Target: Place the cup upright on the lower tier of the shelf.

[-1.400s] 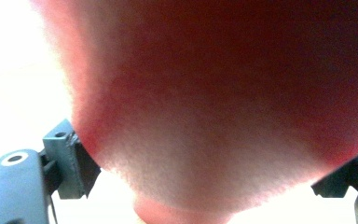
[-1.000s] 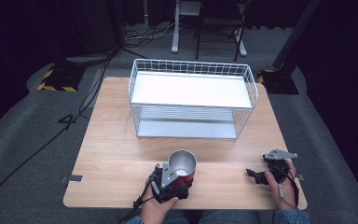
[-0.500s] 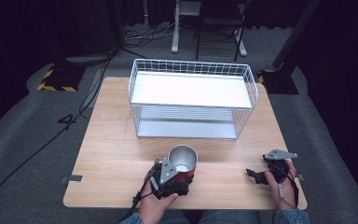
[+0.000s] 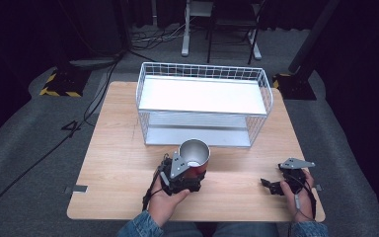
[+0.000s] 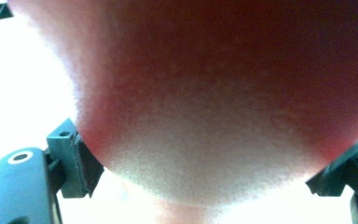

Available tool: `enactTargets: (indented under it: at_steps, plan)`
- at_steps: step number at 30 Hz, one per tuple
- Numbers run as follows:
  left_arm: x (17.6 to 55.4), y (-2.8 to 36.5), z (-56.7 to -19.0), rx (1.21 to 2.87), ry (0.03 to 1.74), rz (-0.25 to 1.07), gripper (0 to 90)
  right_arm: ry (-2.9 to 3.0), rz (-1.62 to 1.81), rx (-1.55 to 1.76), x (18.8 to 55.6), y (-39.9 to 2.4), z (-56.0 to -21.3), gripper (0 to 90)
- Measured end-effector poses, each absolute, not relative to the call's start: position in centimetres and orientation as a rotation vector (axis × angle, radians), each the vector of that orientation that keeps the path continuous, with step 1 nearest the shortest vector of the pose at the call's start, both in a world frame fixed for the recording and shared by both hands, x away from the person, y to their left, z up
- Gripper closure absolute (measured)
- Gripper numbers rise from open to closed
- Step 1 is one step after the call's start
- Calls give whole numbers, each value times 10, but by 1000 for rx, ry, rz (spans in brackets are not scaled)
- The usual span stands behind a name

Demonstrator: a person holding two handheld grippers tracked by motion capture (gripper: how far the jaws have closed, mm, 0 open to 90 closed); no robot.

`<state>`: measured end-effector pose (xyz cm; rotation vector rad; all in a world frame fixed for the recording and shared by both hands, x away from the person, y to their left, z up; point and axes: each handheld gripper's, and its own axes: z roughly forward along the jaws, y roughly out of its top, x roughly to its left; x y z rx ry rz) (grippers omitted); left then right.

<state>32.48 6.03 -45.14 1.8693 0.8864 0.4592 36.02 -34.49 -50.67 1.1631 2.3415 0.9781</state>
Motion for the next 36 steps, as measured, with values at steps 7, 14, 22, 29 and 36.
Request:
enactTargets:
  at_steps: [7, 14, 22, 29, 36]
  plan:
    - [344, 60, -454, 1868, 913, 496, 162, 2341, 978, 1163, 360, -345, -507, 0]
    - [363, 58, -460, 1862, 943, 511, 162, 2341, 978, 1163, 360, -345, -507, 0]
    - [383, 56, -463, 1852, 958, 507, 162, 2341, 978, 1163, 360, -345, -507, 0]
    - [403, 51, -462, 1840, 975, 525, 161, 2342, 978, 1164, 360, -345, -507, 0]
    - [424, 50, -464, 1828, 1002, 519, 162, 2342, 978, 1163, 360, -345, -507, 0]
